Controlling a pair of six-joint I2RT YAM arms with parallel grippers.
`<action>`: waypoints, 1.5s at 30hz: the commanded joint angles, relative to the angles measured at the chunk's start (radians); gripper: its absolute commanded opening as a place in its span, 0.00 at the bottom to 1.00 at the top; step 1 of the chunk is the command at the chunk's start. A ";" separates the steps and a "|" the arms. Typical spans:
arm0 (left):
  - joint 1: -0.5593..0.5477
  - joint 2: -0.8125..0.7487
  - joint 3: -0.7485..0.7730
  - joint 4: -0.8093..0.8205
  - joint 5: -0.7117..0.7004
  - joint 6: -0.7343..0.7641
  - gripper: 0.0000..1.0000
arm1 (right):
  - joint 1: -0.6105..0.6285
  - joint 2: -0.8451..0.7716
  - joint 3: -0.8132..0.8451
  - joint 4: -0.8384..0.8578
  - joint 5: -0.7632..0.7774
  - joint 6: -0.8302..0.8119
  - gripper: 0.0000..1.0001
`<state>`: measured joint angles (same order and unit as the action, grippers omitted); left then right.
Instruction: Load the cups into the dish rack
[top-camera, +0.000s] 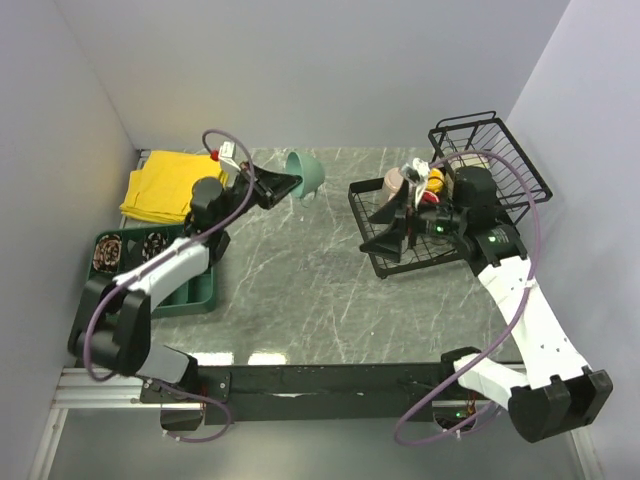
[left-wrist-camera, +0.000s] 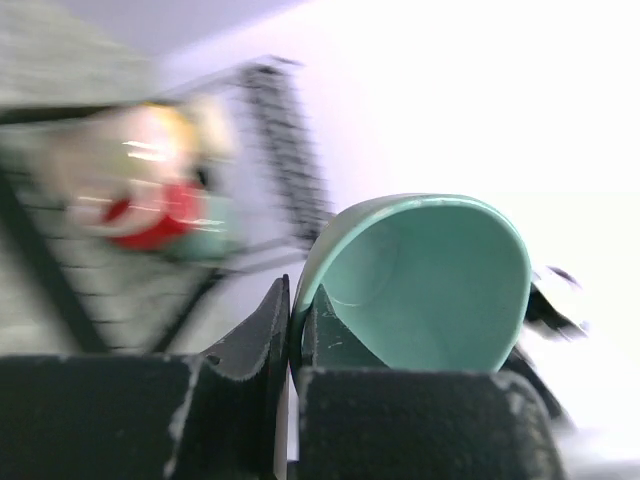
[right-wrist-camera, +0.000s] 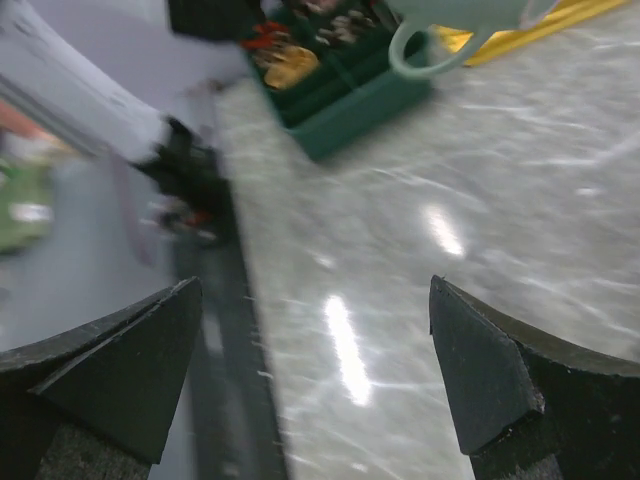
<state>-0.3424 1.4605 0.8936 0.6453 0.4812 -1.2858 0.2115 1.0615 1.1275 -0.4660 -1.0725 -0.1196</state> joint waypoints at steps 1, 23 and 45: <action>-0.097 -0.112 -0.119 0.416 -0.058 -0.280 0.01 | 0.089 0.014 0.019 0.376 -0.029 0.522 1.00; -0.388 -0.098 -0.071 0.565 -0.343 -0.308 0.01 | 0.150 0.017 -0.169 0.866 -0.037 1.098 0.72; -0.457 -0.035 -0.051 0.551 -0.332 -0.303 0.01 | 0.108 -0.009 -0.192 0.925 -0.035 1.160 0.38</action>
<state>-0.7929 1.4250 0.8082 1.0992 0.1493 -1.5841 0.3359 1.0832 0.9409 0.4057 -1.0973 1.0279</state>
